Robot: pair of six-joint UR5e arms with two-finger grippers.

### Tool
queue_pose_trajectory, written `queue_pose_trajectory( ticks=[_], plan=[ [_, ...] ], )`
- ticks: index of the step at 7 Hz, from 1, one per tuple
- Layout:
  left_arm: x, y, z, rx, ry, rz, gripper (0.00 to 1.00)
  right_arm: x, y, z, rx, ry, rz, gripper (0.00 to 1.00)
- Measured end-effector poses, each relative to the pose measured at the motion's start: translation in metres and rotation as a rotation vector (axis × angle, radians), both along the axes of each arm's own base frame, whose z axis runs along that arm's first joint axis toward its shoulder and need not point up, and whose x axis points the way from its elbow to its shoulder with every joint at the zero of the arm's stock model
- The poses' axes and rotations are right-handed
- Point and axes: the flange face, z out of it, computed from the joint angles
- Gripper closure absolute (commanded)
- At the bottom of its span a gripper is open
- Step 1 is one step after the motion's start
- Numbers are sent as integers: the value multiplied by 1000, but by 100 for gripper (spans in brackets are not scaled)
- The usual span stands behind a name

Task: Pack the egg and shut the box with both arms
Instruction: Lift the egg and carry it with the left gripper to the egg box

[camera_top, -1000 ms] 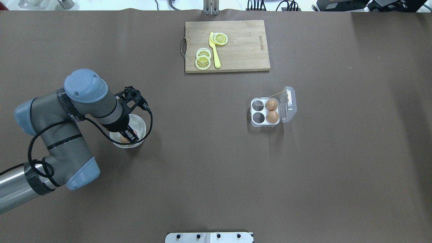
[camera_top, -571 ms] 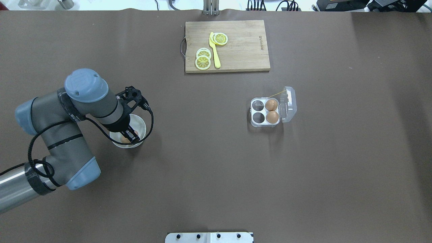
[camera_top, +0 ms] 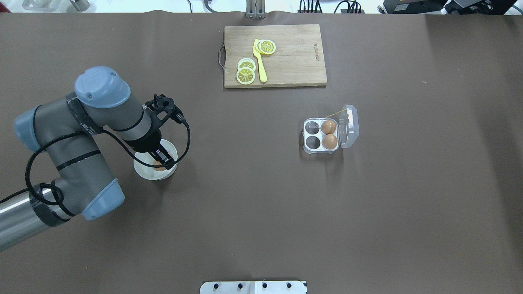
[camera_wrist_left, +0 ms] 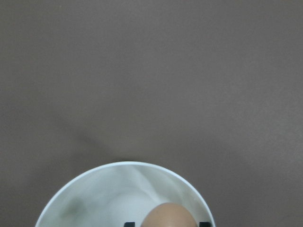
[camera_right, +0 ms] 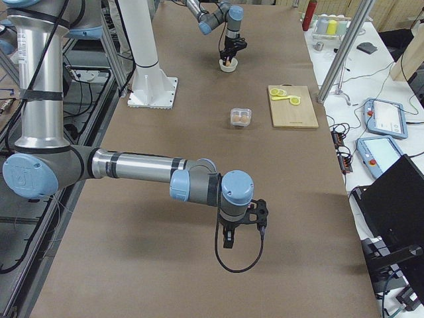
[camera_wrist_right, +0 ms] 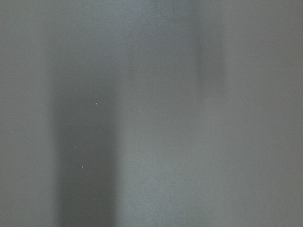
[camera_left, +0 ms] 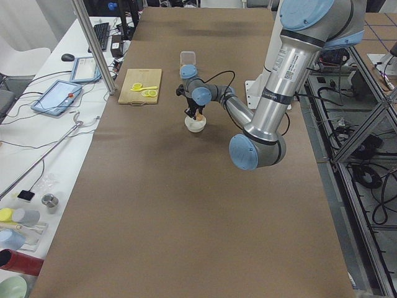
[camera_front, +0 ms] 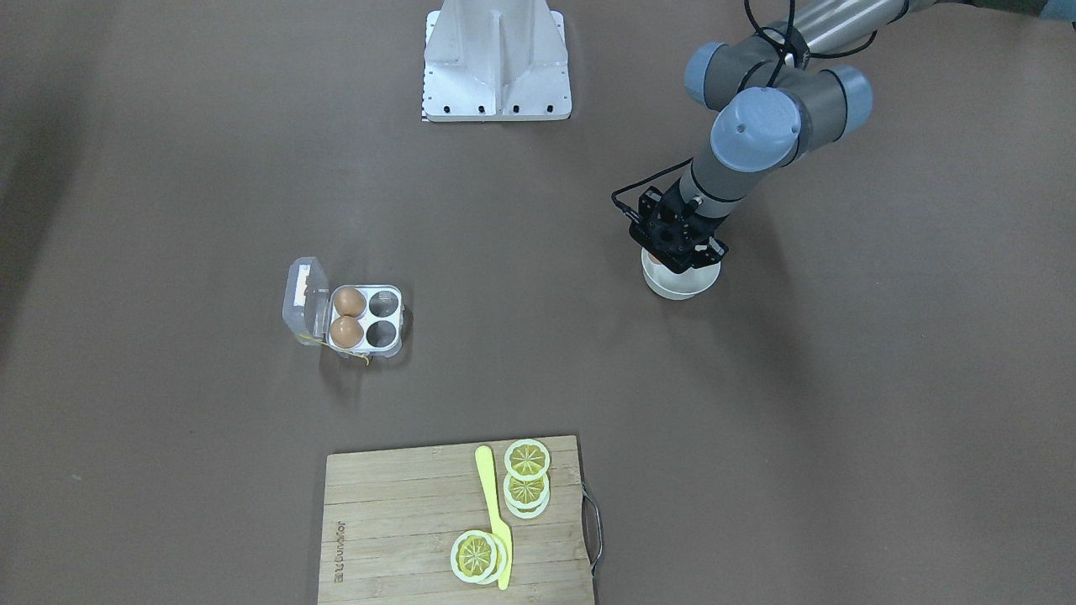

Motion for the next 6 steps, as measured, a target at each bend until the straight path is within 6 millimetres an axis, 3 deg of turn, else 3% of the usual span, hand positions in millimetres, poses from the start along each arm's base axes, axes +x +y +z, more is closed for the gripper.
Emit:
queue_pose_trajectory(
  ticks=[2,6],
  plan=[
    [-8,-12,-26,-13,19,-9,62,0,0,0,0,0,0,0],
    [3,-29,-91,-60,58,-72,62,0,0,0,-2,-1,0,0]
  ],
)
